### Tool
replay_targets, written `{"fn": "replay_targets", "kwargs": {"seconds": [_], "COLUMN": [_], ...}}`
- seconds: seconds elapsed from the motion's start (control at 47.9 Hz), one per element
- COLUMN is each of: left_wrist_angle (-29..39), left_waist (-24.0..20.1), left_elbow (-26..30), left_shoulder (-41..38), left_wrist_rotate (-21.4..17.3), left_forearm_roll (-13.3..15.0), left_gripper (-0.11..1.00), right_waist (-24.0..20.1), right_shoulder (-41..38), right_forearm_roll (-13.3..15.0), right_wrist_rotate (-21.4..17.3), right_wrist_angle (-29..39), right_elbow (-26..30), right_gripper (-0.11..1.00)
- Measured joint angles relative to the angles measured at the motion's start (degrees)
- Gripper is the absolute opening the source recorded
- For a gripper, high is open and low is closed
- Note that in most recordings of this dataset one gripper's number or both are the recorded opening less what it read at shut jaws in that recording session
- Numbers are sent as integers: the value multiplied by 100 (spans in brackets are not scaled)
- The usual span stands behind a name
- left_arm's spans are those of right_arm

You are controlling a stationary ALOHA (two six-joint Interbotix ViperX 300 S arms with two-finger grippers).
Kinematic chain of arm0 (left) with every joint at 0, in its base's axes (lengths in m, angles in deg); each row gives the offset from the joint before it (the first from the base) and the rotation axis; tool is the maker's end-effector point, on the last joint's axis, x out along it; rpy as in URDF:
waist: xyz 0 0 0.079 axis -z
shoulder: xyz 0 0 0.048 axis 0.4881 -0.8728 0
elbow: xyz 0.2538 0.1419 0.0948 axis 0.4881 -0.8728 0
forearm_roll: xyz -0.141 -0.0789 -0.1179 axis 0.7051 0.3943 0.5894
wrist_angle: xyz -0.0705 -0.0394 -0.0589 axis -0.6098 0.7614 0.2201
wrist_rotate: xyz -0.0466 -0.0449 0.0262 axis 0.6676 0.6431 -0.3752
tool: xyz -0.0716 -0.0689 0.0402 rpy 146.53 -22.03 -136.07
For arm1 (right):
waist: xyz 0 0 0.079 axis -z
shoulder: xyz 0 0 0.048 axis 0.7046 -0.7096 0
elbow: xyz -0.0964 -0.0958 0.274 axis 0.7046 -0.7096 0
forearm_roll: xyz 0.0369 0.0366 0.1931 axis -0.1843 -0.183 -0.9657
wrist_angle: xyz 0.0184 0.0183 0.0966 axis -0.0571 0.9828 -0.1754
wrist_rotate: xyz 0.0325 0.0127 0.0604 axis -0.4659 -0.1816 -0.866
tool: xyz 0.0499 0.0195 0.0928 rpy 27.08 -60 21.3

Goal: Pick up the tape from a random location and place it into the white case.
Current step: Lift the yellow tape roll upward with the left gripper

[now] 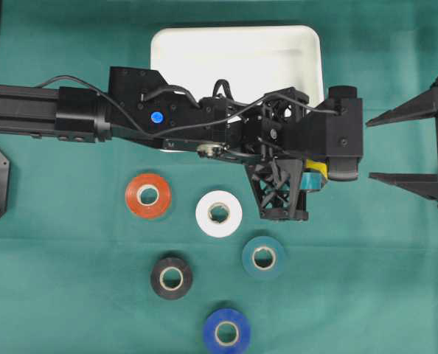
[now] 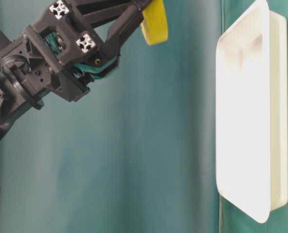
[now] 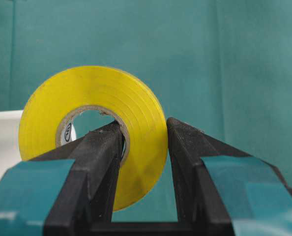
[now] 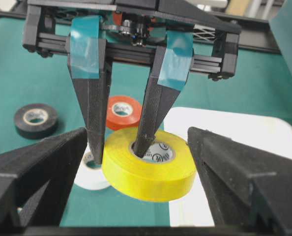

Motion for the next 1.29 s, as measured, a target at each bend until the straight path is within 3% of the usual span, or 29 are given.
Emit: {"fn": "replay_targets", "kwargs": {"seconds": [1.295], "left_wrist_angle": [149], "left_waist": [0], "left_elbow": [9], "left_shoulder": [308], "left_wrist_rotate": [9], "left_forearm_roll": [0], "left_gripper": [25], "right_waist": [0], "right_shoulder": [0], "right_forearm_roll": [44], "right_wrist_rotate": [0], "right_wrist_angle": [-9], "right_elbow": [0], "right_gripper": [91]}}
